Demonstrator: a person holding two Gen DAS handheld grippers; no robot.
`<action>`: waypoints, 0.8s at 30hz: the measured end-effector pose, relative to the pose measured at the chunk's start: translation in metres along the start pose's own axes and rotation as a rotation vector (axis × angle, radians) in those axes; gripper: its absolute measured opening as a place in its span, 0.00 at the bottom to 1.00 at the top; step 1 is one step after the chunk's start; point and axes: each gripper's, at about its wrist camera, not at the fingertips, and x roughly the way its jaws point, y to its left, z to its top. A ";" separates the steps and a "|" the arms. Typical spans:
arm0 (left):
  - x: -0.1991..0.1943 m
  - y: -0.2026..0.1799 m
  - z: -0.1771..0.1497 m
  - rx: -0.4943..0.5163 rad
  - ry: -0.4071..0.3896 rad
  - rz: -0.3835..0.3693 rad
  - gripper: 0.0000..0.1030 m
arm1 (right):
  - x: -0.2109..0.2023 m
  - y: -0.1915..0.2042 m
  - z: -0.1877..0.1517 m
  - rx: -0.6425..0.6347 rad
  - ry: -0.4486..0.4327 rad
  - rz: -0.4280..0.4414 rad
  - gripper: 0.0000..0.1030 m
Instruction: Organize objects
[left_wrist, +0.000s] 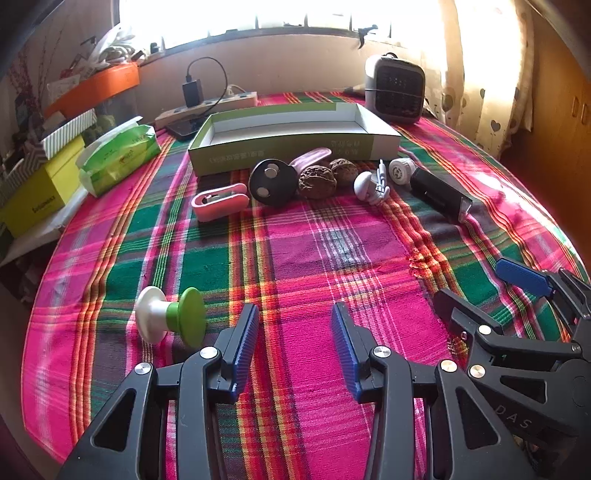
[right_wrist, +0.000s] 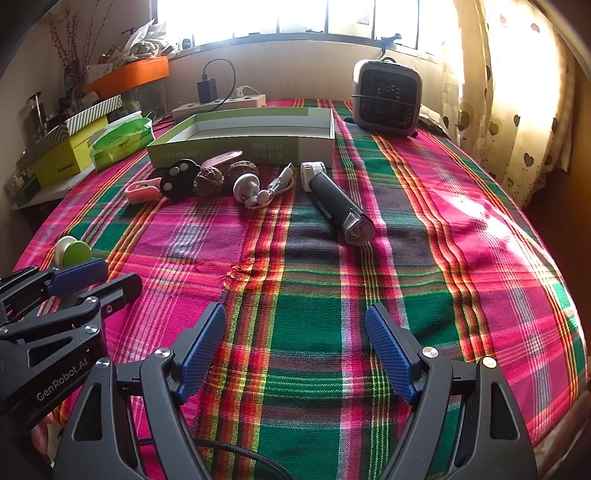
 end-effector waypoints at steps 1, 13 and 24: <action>-0.001 0.000 -0.001 0.005 -0.003 0.000 0.37 | 0.000 0.000 0.000 0.000 0.000 0.000 0.76; -0.004 0.001 -0.004 0.004 -0.002 -0.011 0.37 | -0.002 0.001 -0.001 0.006 -0.010 -0.008 0.76; -0.047 0.012 -0.003 0.027 -0.133 0.011 0.37 | -0.004 0.000 -0.002 0.002 -0.016 -0.003 0.76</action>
